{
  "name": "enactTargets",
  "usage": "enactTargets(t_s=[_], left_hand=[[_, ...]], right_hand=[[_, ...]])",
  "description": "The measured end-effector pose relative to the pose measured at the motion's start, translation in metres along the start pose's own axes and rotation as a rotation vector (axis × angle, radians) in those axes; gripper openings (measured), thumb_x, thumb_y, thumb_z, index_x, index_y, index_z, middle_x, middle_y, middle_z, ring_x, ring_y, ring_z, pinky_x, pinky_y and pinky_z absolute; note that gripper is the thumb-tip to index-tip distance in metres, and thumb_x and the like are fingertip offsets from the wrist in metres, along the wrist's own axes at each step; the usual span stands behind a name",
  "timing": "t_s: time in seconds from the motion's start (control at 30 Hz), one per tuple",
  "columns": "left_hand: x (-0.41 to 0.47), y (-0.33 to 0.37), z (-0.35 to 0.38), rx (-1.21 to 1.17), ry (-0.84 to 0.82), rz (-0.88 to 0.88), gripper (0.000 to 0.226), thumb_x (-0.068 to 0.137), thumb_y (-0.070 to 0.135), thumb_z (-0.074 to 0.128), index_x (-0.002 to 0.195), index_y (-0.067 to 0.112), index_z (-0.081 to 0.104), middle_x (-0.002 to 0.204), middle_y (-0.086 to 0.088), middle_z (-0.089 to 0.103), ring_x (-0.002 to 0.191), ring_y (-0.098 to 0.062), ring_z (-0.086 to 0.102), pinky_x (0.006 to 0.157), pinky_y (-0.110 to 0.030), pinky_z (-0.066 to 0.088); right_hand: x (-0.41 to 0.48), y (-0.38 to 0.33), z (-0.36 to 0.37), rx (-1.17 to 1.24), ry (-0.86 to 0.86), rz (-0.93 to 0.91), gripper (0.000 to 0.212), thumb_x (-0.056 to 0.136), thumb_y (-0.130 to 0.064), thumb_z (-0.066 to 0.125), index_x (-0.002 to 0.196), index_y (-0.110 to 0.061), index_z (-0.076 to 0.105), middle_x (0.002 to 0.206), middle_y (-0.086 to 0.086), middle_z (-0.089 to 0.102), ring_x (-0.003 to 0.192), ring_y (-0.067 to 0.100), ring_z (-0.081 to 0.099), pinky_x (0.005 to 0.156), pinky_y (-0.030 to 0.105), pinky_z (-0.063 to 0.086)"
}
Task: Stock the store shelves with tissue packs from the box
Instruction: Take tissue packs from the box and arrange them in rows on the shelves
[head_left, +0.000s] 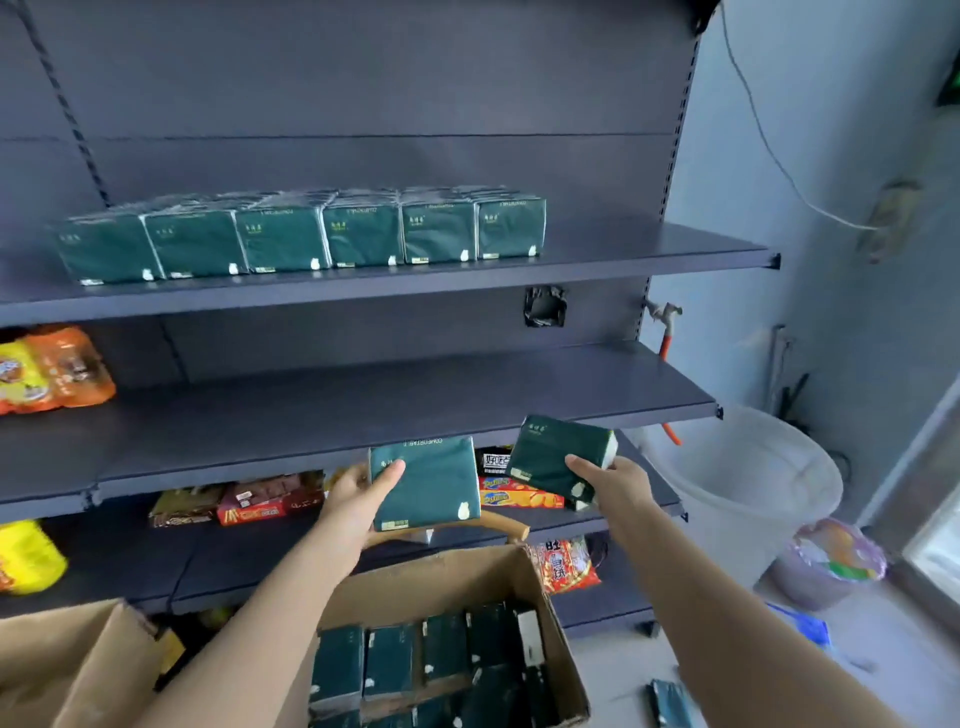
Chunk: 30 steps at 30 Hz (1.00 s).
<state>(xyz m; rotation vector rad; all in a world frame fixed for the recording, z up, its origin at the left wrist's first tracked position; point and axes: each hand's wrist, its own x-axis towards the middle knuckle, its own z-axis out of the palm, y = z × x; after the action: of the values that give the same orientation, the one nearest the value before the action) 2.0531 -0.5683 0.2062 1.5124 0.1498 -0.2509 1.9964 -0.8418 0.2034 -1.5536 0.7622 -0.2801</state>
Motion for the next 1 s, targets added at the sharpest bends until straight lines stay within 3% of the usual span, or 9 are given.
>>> enactTargets(t_s=[0.07,0.17,0.27,0.4,0.8,0.93,1.0], left_hand=[[-0.016,0.018,0.017,0.060,0.014,0.083,0.023,0.084,0.037,0.069,0.100,0.024,0.059,0.109,-0.004,0.067,0.102,-0.024,0.062,0.095,-0.048,0.049],[-0.042,0.048,0.039,0.114,0.058,0.194,0.024,0.085,0.037,0.068,0.099,0.021,0.058,0.106,-0.003,0.066,0.099,-0.022,0.061,0.093,-0.041,0.048],[-0.060,0.074,0.054,0.098,0.050,0.257,0.020,0.086,0.036,0.067,0.097,0.022,0.058,0.105,-0.004,0.067,0.099,-0.023,0.063,0.095,-0.047,0.049],[-0.071,0.104,0.063,0.095,0.051,0.299,0.021,0.086,0.039,0.066,0.099,0.024,0.060,0.108,-0.003,0.067,0.103,-0.025,0.063,0.097,-0.052,0.047],[-0.002,0.176,0.071,0.123,0.035,0.453,0.019,0.086,0.038,0.067,0.100,0.027,0.061,0.107,0.003,0.068,0.103,-0.017,0.063,0.099,-0.043,0.046],[0.041,0.202,0.080,0.125,0.015,0.503,0.020,0.089,0.036,0.063,0.104,0.024,0.060,0.107,0.006,0.066,0.099,-0.010,0.061,0.080,-0.027,0.045],[0.068,0.218,0.084,0.128,0.013,0.513,0.019,0.089,0.036,0.063,0.104,0.025,0.059,0.106,0.008,0.065,0.100,-0.009,0.059,0.079,-0.027,0.041]], right_hand=[[-0.005,-0.023,-0.022,-0.011,-0.023,-0.066,0.033,0.078,-0.029,0.077,0.083,-0.004,0.056,0.076,0.010,0.058,0.065,0.022,0.053,0.064,0.038,0.050],[-0.009,-0.053,-0.049,-0.017,-0.050,-0.145,0.034,0.078,-0.027,0.077,0.079,-0.006,0.051,0.071,0.007,0.054,0.061,0.019,0.048,0.060,0.033,0.043],[-0.013,-0.082,-0.066,-0.040,-0.059,-0.237,0.034,0.077,-0.027,0.077,0.079,-0.006,0.050,0.074,0.008,0.056,0.064,0.020,0.051,0.062,0.035,0.045],[-0.013,-0.115,-0.082,-0.052,-0.059,-0.330,0.038,0.079,-0.028,0.076,0.074,-0.008,0.043,0.069,0.005,0.051,0.060,0.017,0.048,0.053,0.027,0.039],[0.053,-0.200,-0.063,0.011,-0.091,-0.498,0.029,0.079,-0.020,0.075,0.094,-0.002,0.058,0.082,0.006,0.058,0.063,0.013,0.051,0.053,0.022,0.039],[0.093,-0.233,-0.045,0.002,-0.053,-0.523,0.040,0.079,-0.021,0.076,0.104,0.006,0.059,0.087,0.010,0.061,0.072,0.018,0.056,0.063,0.026,0.046],[0.114,-0.252,-0.037,0.007,-0.043,-0.541,0.038,0.080,-0.022,0.075,0.105,0.003,0.061,0.090,0.012,0.064,0.075,0.019,0.057,0.064,0.026,0.047]])
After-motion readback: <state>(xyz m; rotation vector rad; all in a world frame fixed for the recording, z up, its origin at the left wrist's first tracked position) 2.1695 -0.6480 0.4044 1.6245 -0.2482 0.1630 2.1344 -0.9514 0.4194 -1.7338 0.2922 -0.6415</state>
